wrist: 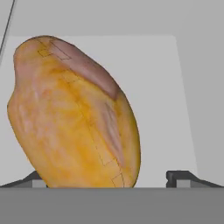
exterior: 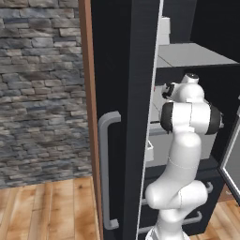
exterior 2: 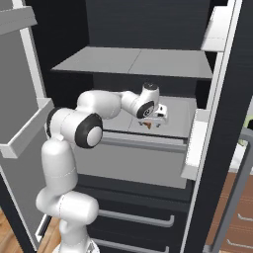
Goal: Take the chicken drumstick from the fridge and place it on the digital scale on the counter by the fridge. Wait a few seconds for a reading, then move it to the plate on the dining counter.
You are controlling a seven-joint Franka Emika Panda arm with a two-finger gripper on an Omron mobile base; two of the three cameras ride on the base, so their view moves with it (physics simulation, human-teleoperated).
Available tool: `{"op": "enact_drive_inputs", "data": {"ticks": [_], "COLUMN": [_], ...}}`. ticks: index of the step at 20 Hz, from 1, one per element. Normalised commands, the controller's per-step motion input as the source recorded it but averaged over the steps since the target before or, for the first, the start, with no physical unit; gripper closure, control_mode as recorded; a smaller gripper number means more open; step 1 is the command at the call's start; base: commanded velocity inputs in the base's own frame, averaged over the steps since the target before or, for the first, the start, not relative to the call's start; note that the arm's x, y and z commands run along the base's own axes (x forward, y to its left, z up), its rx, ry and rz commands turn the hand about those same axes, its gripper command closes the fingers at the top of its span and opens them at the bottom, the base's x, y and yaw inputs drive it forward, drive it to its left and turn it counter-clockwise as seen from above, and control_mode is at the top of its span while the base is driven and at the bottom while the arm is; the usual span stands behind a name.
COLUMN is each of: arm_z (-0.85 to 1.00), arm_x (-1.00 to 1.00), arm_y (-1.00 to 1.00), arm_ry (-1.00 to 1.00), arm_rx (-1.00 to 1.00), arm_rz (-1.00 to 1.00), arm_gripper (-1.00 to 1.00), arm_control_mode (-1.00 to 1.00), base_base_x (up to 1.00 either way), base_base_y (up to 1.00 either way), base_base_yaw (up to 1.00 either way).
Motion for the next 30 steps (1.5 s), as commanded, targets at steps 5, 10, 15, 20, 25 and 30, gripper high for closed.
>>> {"op": "enact_drive_inputs", "data": {"ticks": [5, 10, 15, 20, 25, 30], "arm_z": [-0.17, -0.04, 0.00, -0.11, -0.14, -0.04], "arm_x": [0.00, -0.01, 0.00, 0.03, 0.15, 0.00], "arm_y": [0.16, 0.32, 0.10, 0.00, 0.00, 0.00], "arm_ry": [0.00, 0.00, 0.01, 0.01, 0.00, 0.00], "arm_rx": [0.00, 0.00, 0.00, 0.00, 0.00, 0.00], "arm_rz": [0.05, 0.16, 0.12, 0.02, 0.00, 0.00], "arm_gripper": [-1.00, -1.00, -1.00, -1.00, -1.00, 1.00], "arm_control_mode": [-1.00, -1.00, -1.00, -1.00, -1.00, -1.00], "base_base_x": [0.00, 0.00, 0.00, 0.00, 0.00, 0.00], "base_base_y": [0.00, 0.00, 0.00, 0.00, 0.00, 0.00], "base_base_yaw": [0.00, 0.00, 0.00, 0.00, 0.00, 0.00]}}
